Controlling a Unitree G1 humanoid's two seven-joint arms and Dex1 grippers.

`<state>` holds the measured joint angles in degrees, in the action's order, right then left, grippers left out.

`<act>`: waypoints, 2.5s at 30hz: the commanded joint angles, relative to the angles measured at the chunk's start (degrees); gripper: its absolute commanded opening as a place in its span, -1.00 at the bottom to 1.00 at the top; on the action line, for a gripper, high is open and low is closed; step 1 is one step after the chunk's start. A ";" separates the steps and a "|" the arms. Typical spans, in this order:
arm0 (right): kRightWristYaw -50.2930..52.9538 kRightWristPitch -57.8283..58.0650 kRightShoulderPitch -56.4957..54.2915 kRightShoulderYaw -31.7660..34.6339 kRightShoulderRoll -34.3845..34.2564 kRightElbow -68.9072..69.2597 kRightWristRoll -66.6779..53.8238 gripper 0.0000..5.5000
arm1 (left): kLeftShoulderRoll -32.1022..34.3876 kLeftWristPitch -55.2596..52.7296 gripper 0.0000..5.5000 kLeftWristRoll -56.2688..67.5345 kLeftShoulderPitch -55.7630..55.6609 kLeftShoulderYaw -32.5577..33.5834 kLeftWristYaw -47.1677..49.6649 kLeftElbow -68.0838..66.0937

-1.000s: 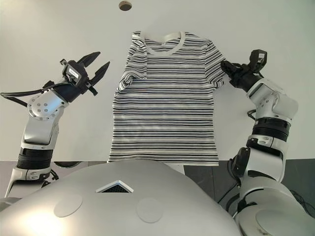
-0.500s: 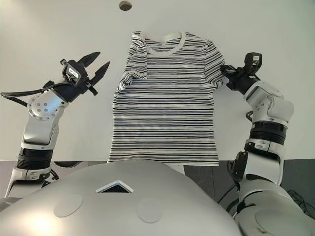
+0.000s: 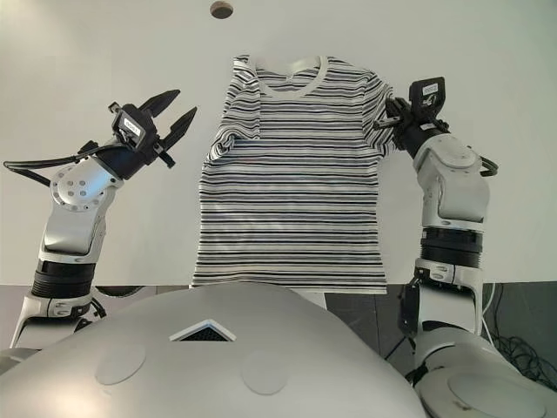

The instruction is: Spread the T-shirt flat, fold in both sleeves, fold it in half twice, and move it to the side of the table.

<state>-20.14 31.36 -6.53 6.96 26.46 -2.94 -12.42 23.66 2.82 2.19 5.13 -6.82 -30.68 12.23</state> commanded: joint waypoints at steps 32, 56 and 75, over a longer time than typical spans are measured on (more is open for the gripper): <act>-34.91 -26.93 37.78 12.78 18.47 28.07 0.05 -0.57 | 17.07 28.89 -0.36 -18.60 17.24 2.98 -0.26 1.71; -46.40 -53.24 56.06 22.90 25.35 21.68 13.59 -0.57 | 31.26 62.61 -0.36 -49.23 28.62 -1.51 10.08 1.28; -42.48 -49.83 52.42 19.29 25.65 19.76 15.87 -0.57 | 33.36 56.60 -0.36 -40.91 29.50 -5.15 4.15 5.27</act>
<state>-63.18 -18.87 46.83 26.67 51.16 16.94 2.68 57.15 60.23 -39.19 35.21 -11.38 -26.07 17.14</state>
